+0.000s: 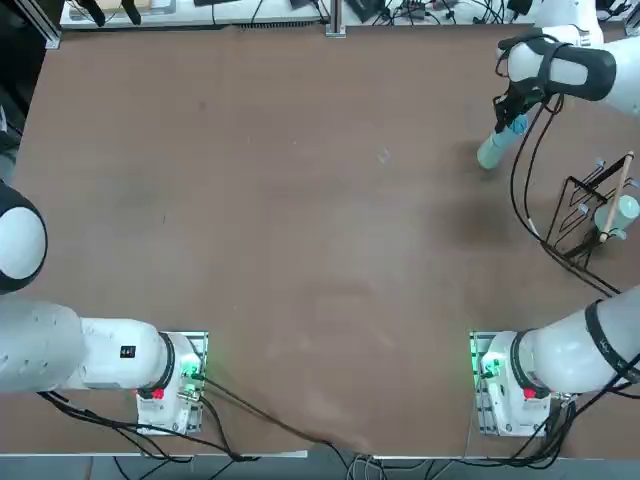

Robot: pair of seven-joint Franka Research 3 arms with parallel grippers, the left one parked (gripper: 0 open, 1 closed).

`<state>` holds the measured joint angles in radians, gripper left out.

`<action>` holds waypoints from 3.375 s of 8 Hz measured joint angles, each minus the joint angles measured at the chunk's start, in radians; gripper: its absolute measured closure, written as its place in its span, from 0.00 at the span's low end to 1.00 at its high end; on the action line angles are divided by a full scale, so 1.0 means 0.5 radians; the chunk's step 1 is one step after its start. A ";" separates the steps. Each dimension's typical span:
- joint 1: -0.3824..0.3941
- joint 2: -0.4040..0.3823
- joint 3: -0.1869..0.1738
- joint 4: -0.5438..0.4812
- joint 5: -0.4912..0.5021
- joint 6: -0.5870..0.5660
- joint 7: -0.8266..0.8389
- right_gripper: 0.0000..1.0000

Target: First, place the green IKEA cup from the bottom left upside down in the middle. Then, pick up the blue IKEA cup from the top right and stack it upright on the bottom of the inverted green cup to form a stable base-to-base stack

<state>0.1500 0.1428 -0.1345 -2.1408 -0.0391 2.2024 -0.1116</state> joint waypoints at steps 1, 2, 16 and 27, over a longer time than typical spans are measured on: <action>0.000 0.006 0.000 0.000 -0.001 0.000 0.000 0.88; 0.000 0.014 0.000 0.000 -0.002 0.001 0.000 0.70; 0.018 0.003 0.006 0.289 -0.007 -0.321 0.000 0.00; -0.003 -0.185 0.004 1.026 0.101 -1.019 0.020 0.00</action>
<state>0.1488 0.0502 -0.1322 -1.6278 0.0116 1.6931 -0.1015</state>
